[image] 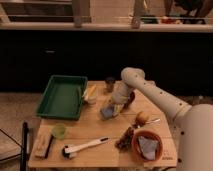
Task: Place sponge in table surface
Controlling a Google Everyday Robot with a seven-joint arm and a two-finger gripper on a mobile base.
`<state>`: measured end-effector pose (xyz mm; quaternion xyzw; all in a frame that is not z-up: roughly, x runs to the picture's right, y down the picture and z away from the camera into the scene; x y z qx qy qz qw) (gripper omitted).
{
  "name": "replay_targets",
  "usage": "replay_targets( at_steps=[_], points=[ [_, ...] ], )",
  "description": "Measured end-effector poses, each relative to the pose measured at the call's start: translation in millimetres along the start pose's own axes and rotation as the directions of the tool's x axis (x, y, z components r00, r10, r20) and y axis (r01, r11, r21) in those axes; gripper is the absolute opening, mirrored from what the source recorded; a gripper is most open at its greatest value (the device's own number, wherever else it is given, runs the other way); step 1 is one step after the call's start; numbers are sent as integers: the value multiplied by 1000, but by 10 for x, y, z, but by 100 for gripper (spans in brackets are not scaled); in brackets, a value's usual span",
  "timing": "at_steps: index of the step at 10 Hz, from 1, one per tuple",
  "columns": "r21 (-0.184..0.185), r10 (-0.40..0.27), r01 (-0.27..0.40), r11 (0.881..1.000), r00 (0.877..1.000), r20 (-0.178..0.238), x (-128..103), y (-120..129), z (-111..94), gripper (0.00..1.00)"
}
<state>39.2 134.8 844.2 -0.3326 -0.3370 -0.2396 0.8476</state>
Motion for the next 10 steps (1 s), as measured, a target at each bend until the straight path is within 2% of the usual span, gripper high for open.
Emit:
replay_targets(
  at_steps=[1, 4, 8, 10],
  points=[
    [-7, -22, 22, 1000, 1000, 4, -100, -30, 49, 79],
    [-15, -57, 58, 998, 998, 15, -183, 5, 88, 80],
    [-10, -60, 60, 998, 998, 16, -162, 86, 59, 80],
    [9, -38, 38, 999, 999, 2, -43, 151, -53, 80]
  ],
)
